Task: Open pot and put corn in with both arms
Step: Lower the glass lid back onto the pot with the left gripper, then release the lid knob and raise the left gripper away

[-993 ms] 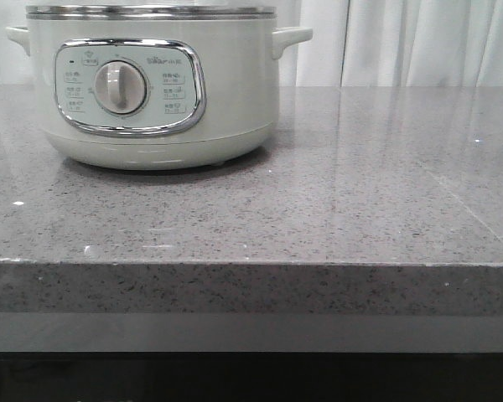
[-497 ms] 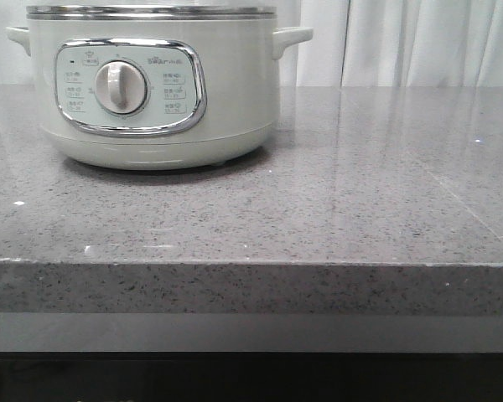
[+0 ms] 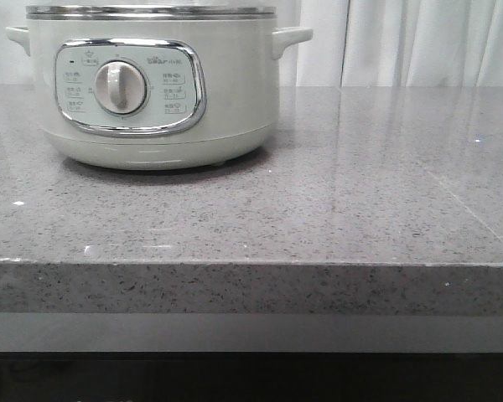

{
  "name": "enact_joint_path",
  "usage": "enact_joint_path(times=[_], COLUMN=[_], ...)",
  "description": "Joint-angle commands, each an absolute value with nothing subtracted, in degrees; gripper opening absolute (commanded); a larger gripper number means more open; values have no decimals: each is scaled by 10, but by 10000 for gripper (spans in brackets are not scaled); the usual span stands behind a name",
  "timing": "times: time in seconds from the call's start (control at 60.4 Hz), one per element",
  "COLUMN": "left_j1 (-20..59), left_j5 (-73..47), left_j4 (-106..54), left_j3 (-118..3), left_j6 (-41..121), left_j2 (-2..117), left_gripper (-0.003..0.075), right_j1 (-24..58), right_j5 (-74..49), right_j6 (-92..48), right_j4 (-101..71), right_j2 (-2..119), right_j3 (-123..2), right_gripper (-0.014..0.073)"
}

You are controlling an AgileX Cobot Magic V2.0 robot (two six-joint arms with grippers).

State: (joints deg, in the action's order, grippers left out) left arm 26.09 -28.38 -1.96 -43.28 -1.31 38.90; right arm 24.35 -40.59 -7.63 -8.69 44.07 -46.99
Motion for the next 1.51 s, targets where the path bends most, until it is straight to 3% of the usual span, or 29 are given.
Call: enact_joint_path(times=[0.0, 0.596, 0.861, 1.01, 1.159, 1.308, 1.407, 1.49], left_j1=[260, 260, 260, 260, 260, 260, 260, 260], left_j5=[-235, -235, -239, -239, -239, -239, -239, -239], left_j4=[-26, -26, -26, -26, -26, -26, -26, -26], left_j3=[-447, -447, -447, -447, -447, -447, -447, -447], left_j6=[-14, -14, -14, -14, -14, -14, -14, -14], left_j2=[387, 387, 387, 387, 387, 387, 387, 387], left_gripper=[491, 485, 288, 162, 62, -1, -20, -20], right_j1=[239, 239, 239, 239, 239, 239, 239, 239], right_j5=[-366, -366, -365, -366, -366, -366, -366, -365], right_j6=[-78, -78, -78, -78, -78, -78, -78, -78], right_j4=[-93, -94, -94, -94, -94, -94, -94, -94], right_j2=[437, 439, 439, 439, 439, 439, 439, 439], right_j3=[-485, -485, -485, -485, -485, -485, -485, -485], right_gripper=[601, 601, 590, 448, 201, 20, -62, -67])
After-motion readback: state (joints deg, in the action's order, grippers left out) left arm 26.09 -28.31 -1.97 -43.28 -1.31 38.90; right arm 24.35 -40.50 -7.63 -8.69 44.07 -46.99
